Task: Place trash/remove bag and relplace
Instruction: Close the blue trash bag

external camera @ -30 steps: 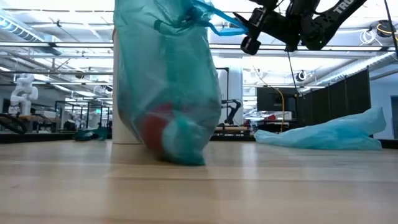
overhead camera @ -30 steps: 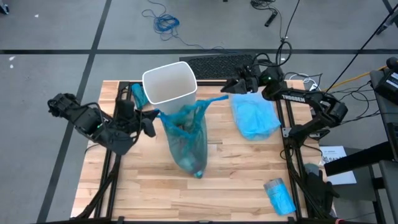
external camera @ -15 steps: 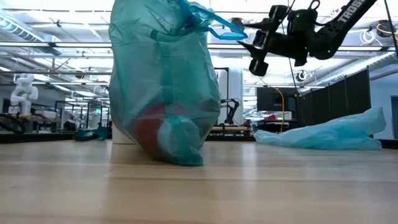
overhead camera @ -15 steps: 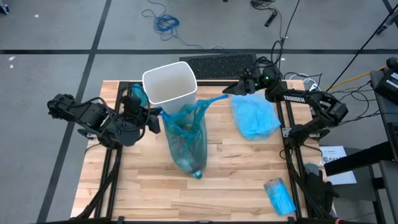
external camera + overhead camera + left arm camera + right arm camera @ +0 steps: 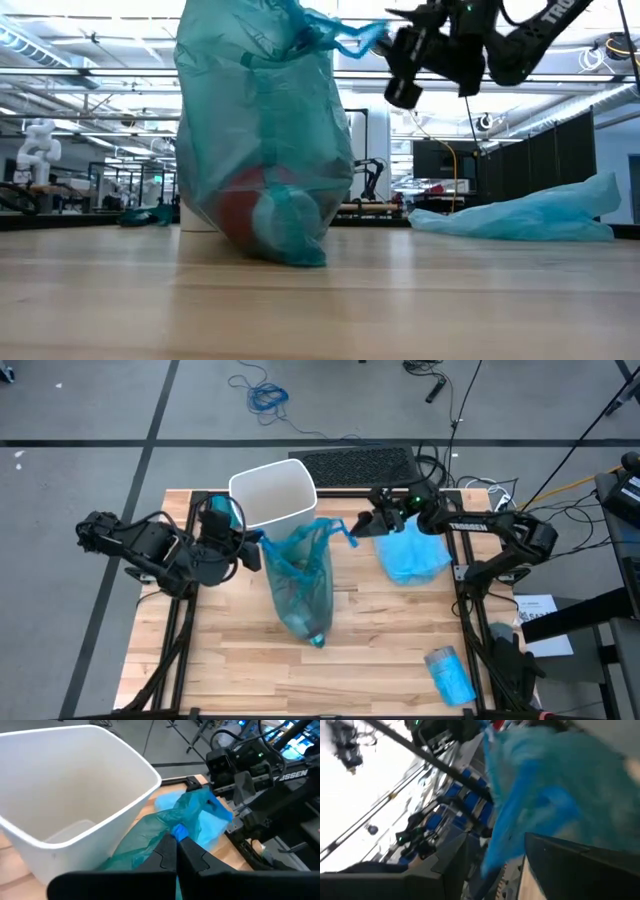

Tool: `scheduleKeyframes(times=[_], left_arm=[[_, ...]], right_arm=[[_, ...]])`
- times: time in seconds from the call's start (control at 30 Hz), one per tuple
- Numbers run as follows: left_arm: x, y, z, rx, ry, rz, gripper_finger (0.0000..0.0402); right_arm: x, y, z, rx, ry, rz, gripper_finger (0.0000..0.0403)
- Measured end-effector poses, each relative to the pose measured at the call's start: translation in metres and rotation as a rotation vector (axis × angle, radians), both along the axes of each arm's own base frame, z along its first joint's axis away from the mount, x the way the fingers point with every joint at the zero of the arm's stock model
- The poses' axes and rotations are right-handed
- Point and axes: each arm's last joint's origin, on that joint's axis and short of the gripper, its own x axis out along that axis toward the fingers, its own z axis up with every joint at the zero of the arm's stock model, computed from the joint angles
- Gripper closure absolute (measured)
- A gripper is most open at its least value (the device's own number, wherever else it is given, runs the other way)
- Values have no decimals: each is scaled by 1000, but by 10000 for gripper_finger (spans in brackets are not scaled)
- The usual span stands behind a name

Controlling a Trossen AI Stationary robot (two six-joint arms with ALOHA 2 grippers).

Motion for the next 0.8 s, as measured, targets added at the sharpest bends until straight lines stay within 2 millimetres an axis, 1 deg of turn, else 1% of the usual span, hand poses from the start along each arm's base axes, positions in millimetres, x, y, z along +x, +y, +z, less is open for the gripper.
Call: scheduleKeyframes(times=[0.1,0.23,0.3,0.43,0.57,0.8], left_arm=[[4,2,3,8,-13,-23,402],[9,4,8,30,-34,-48,402],[11,5,9,32,-41,-58,402],[11,5,9,28,-36,-65,402],[11,5,8,19,-33,-77,402],[15,3,6,31,-11,-90,402]], right_arm=[[10,11,9,-19,-36,9,216],[16,14,18,-25,-58,-19,216],[17,11,18,-19,-36,-33,216],[16,2,10,-1,32,-90,216],[13,-4,10,-8,24,-145,216],[15,-2,10,10,30,-141,216]])
